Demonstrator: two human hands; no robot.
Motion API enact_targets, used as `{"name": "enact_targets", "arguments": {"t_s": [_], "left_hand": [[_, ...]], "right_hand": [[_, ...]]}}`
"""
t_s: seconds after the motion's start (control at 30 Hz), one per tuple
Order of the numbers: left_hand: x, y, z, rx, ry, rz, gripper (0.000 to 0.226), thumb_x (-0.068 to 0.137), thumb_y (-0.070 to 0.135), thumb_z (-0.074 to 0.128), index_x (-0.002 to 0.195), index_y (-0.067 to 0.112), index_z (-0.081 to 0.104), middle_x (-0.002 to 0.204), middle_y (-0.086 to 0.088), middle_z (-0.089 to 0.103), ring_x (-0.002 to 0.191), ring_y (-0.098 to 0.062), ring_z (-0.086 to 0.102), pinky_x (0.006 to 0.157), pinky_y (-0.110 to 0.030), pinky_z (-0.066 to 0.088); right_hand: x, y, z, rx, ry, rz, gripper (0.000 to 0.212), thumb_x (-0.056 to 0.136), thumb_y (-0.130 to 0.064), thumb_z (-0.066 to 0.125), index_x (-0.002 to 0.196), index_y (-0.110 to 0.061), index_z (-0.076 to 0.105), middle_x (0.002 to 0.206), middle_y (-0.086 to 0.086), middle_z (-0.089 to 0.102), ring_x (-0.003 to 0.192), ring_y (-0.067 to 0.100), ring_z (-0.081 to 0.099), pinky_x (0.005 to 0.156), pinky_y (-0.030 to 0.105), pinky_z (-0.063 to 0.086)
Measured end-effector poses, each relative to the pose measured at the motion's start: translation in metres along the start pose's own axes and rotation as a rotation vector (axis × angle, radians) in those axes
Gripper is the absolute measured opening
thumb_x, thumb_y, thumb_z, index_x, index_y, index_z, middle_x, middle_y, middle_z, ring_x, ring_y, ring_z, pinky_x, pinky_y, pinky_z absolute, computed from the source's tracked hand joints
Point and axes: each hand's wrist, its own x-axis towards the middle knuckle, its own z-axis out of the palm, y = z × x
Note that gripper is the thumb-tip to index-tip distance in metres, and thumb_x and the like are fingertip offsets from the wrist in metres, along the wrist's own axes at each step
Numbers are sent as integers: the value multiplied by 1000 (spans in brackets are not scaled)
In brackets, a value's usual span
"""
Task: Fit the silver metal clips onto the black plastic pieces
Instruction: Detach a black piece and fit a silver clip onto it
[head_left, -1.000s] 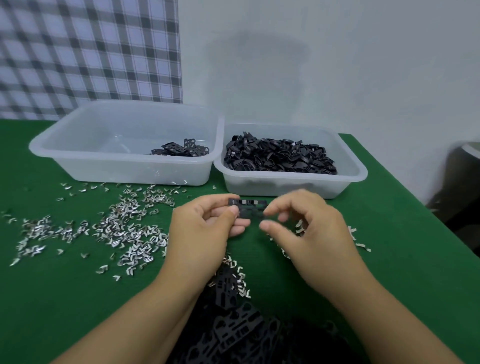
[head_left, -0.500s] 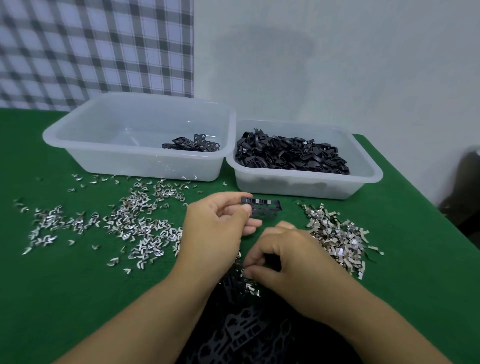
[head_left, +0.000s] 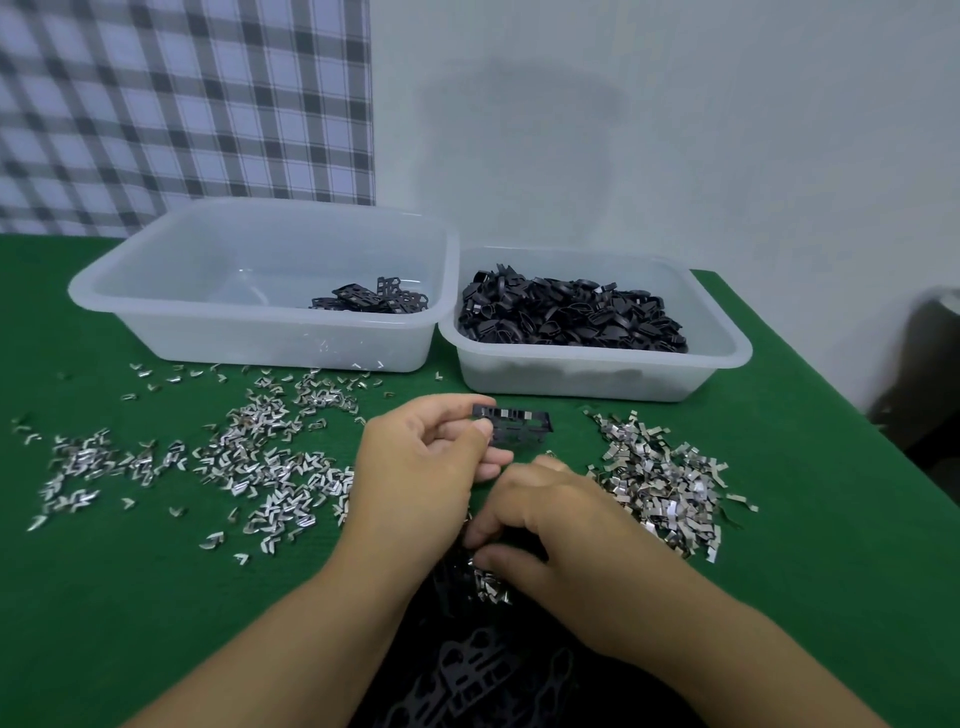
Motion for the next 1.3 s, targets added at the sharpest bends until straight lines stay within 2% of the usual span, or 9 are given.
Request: {"name": "enact_targets", "arguments": {"t_s": [0.1,0.23,0.37,0.43,0.5,0.67,0.83,1.1,1.3], "left_hand": [[0,0,-1,0,2,3,23,86,-5,59,87,14,71,60,-5,70,59,-12,71,54,-15,53],[-1,0,-1,-20,2,4,22,86,-5,60,87,13,71,64,-9,71,58,-12,70,54,-16,53],[0,0,-2,-25,-1,-2,22,85,-5,60,88,14,71,69,-14,72,59,-16,71,56,-20,55],[0,0,-2,-26,-5,-5,22,85,-5,60,87,14,72,67,-12,72,58,-16,71,56,-20,55],[0,0,-2,-27,-18,-10,22,85,-4,60,88,14,71,65,-11,72,55,-15,69,55,-19,54],[0,-1,-3,-43,-28,-29,18,84,-1,64,88,15,72,65,-7,73,57,-12,70,56,-16,55],[-2,0,-2,-67,-65,-54,14,84,-2,65,89,10,70,71,-8,75,67,-16,73,56,-14,54],[-4,2,-1,-7,-123,-26,10,82,0,68,83,10,69,69,-8,74,68,-17,73,58,-17,56],[-4,1,-1,-8,-140,-20,12,82,-1,68,81,12,69,68,-8,74,66,-16,73,56,-17,55]], "right_hand": [[0,-1,-2,10,-20,-26,7,84,-22,64,89,-21,69,94,-7,60,93,11,42,88,24,33],[-2,2,-3,47,16,-31,4,88,-20,59,86,-21,63,86,-15,53,88,7,42,88,20,32],[-5,6,-5,149,147,37,9,85,-17,61,79,-24,60,67,-24,52,70,-1,47,65,7,34],[-7,8,-5,225,214,61,12,81,-13,64,78,-24,61,66,-18,56,64,1,50,59,8,35],[-7,9,-5,270,269,47,17,80,-9,66,80,-26,65,69,-12,60,65,4,52,61,9,39],[-8,10,-11,360,405,80,28,79,-10,71,86,-36,73,85,-19,70,80,1,65,74,18,50],[-7,13,-13,317,562,92,27,77,-5,71,84,-31,73,81,-17,69,77,-1,63,70,8,45],[-4,17,-12,250,670,70,15,77,-9,73,75,-23,67,71,-12,63,66,8,57,61,10,42],[-1,19,-10,121,775,7,14,71,-7,75,80,-17,75,77,-13,69,76,-2,62,71,8,46]]}}
